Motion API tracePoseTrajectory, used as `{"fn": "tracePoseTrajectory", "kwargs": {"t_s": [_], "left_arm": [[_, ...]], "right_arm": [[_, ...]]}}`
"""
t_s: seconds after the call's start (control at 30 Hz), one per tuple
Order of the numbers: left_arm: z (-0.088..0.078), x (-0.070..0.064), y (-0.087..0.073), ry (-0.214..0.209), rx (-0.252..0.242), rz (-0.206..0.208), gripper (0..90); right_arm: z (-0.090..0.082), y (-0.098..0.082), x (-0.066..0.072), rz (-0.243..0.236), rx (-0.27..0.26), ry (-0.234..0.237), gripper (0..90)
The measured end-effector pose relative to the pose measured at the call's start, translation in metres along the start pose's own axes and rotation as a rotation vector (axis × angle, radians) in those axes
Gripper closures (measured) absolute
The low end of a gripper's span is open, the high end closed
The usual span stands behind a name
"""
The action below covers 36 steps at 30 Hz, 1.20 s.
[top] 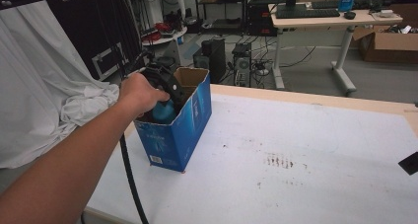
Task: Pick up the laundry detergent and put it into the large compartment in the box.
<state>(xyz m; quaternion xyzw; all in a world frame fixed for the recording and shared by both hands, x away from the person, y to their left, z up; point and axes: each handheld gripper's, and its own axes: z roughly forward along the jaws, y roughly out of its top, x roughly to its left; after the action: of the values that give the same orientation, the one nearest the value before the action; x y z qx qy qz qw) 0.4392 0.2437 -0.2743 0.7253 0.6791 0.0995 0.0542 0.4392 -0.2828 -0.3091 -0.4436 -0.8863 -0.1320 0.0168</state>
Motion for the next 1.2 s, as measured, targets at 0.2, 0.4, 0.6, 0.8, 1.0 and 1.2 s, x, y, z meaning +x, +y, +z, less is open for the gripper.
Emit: {"fn": "tracePoseTrajectory", "kwargs": {"t_s": [0.2, 0.4, 0.6, 0.8, 1.0, 1.2], "left_arm": [[0.0, 0.002, 0.0, -0.008, 0.0, -0.008, 38.1], [0.001, 0.009, -0.002, -0.037, 0.0, -0.034, 37.5], [0.001, 0.009, -0.002, -0.041, -0.008, -0.046, 36.9], [-0.002, 0.011, -0.002, -0.052, -0.016, -0.054, 35.2], [-0.006, 0.012, -0.002, -0.052, -0.019, -0.057, 31.8], [-0.01, 0.012, -0.003, -0.051, -0.029, -0.063, 30.0]], "right_arm": [[0.0, 0.0, 0.0, 0.001, -0.001, 0.002, 17.0], [0.0, 0.001, 0.002, -0.004, 0.0, 0.001, 17.0], [0.0, 0.001, 0.002, -0.002, 0.002, 0.002, 17.0], [0.0, 0.0, 0.002, 0.001, -0.001, 0.002, 17.0], [-0.001, 0.0, 0.002, -0.003, -0.003, 0.004, 17.0], [-0.001, 0.0, 0.003, -0.004, -0.004, 0.004, 17.0]]}}
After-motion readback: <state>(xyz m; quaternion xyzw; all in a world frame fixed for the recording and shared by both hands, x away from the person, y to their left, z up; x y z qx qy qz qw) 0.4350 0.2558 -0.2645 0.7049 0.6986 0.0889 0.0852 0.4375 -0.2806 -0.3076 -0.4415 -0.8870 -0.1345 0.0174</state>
